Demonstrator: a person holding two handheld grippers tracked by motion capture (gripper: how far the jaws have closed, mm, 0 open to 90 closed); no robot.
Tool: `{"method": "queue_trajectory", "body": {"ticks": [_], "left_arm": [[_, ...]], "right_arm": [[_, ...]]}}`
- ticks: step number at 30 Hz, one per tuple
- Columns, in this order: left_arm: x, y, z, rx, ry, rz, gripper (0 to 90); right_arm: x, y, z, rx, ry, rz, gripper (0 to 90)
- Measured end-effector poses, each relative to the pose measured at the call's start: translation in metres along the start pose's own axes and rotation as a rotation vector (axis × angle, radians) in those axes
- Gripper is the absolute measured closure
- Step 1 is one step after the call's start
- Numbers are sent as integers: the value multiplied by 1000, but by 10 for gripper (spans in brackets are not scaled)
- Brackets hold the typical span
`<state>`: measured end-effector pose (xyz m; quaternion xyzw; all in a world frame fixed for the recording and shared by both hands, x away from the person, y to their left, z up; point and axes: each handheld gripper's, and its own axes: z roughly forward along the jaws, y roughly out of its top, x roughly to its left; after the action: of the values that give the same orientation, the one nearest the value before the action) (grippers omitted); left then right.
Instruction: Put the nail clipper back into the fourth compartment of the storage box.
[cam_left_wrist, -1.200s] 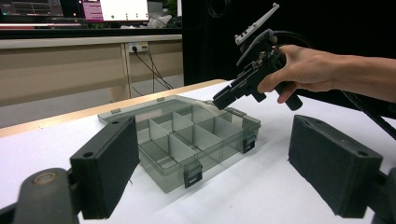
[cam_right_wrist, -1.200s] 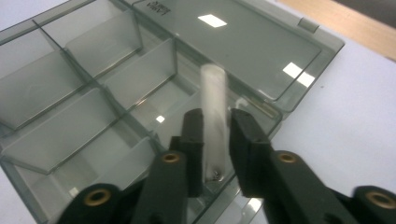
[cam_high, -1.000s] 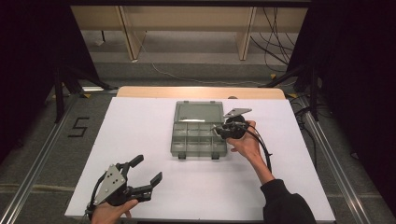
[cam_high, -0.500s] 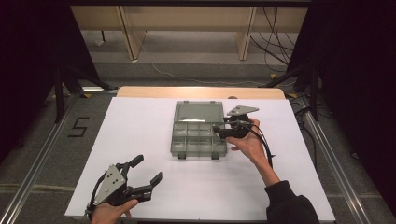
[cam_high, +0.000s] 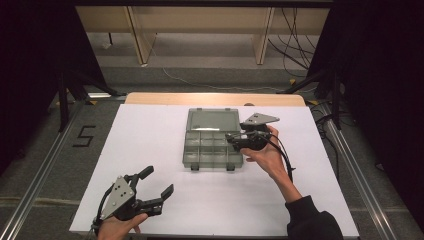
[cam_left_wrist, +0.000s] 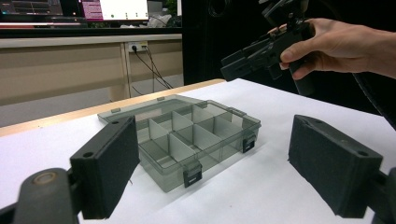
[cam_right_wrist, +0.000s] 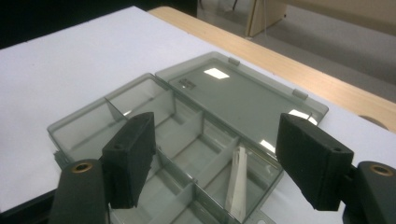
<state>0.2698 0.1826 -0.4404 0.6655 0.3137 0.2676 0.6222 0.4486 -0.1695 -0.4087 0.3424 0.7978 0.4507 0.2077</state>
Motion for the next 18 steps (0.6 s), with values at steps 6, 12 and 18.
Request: {"method": "queue_trajectory", "body": {"ticks": [6,12,18], "left_arm": [[1,0,0,-2,5,-5,156],[1,0,0,1,2,4,156],[0,0,0,1,2,0,156]], "right_arm": [[6,3,-8,-20,8,-26,278],[11,5,-13,-40,12,-35,253],[15,6,-16,-47,14,-48,223]]}}
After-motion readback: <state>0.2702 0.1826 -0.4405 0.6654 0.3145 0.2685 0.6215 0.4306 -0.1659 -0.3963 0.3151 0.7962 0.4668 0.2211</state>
